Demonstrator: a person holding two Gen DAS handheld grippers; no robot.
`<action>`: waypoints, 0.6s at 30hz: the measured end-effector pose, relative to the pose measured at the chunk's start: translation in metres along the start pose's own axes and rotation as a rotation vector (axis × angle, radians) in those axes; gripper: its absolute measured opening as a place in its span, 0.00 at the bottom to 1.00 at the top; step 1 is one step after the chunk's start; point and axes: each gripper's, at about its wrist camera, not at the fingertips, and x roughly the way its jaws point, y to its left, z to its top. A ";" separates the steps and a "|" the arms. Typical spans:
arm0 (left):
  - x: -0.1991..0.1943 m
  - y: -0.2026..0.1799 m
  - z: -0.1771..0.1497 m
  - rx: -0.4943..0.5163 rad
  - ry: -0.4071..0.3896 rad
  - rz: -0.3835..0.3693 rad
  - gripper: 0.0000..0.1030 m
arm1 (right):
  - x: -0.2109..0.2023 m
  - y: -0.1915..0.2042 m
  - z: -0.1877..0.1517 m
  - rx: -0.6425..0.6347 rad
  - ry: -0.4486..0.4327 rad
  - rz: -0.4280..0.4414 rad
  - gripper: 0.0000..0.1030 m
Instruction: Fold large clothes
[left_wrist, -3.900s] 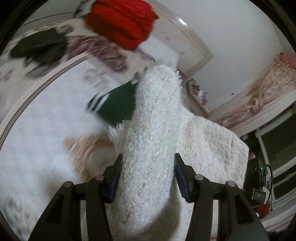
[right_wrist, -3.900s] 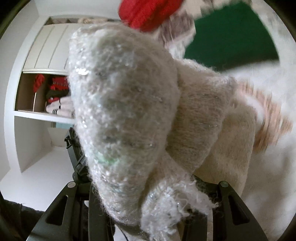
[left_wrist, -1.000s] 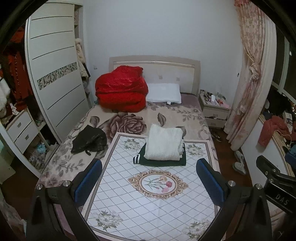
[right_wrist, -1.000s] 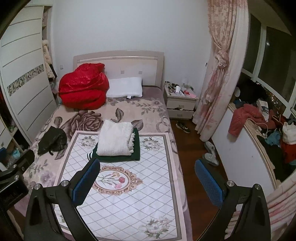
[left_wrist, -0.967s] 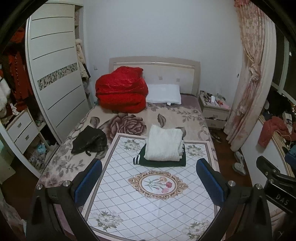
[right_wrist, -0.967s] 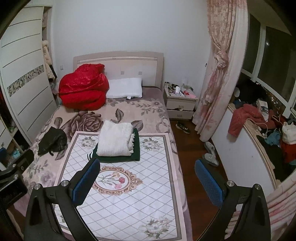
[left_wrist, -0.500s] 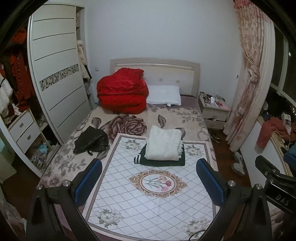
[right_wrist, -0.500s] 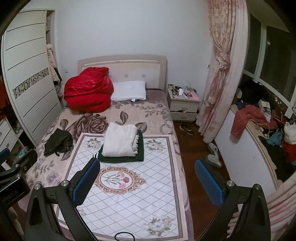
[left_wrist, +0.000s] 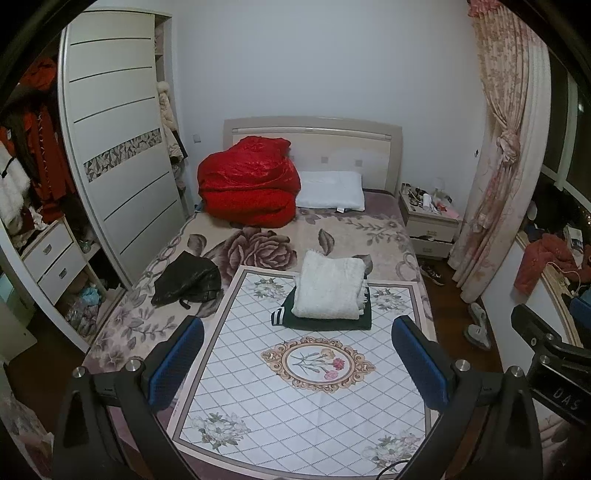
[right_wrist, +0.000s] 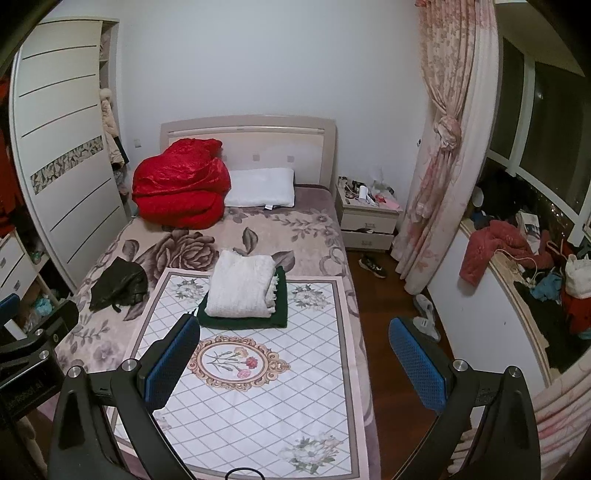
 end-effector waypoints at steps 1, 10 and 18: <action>-0.001 -0.001 0.000 -0.001 0.000 -0.002 1.00 | 0.000 0.000 0.000 0.001 0.000 0.002 1.00; -0.005 -0.004 -0.002 -0.003 -0.006 0.001 1.00 | -0.002 0.002 0.001 -0.003 -0.004 0.000 1.00; -0.006 -0.005 -0.001 -0.002 -0.007 0.000 1.00 | -0.004 0.005 0.001 -0.006 -0.007 0.003 1.00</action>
